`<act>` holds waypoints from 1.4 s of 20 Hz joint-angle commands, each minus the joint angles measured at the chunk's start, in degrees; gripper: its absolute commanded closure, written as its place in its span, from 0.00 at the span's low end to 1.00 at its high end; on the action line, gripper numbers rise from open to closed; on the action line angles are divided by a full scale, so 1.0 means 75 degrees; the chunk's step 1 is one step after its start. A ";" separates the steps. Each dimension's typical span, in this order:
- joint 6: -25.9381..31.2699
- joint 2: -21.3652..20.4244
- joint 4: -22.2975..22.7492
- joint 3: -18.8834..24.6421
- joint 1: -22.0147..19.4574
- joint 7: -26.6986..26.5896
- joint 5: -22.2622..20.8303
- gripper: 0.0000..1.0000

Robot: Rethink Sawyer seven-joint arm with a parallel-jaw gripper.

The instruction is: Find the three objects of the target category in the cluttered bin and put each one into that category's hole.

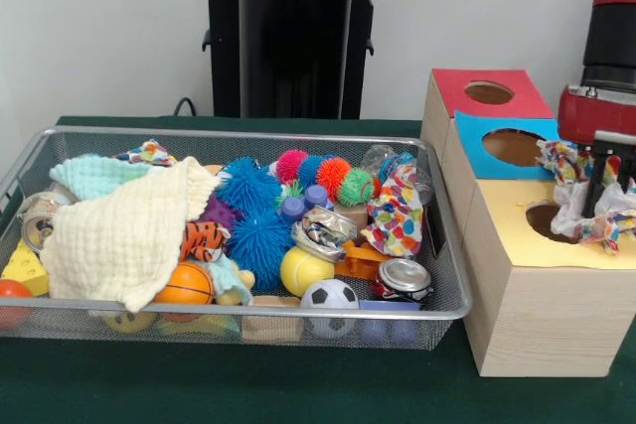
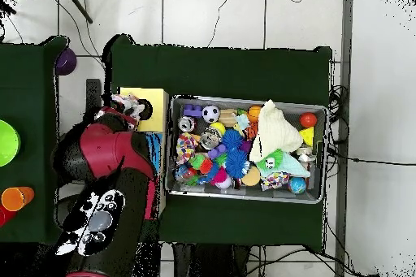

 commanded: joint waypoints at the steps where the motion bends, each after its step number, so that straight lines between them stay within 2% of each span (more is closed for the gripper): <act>1: 0.1126 0.0244 0.0211 0.0392 0.0125 0.0323 -0.0301 1.00; 8: 0.1597 0.0592 -0.0136 -0.0660 0.0749 0.1136 0.0028 1.00; 11: 0.1585 0.0476 -0.0074 -0.0635 0.0677 0.0975 0.0001 1.00; 16: 0.1454 0.0352 -0.0092 -0.0285 0.0135 0.0461 -0.0133 1.00; 20: 0.1293 0.0493 -0.0303 -0.0116 -0.0217 0.0253 -0.0199 1.00; 25: 0.1120 0.1134 -0.1214 -0.0307 -0.0312 0.0536 -0.0038 1.00; 28: 0.1281 0.1251 -0.1575 -0.0384 -0.0375 0.0545 -0.0008 1.00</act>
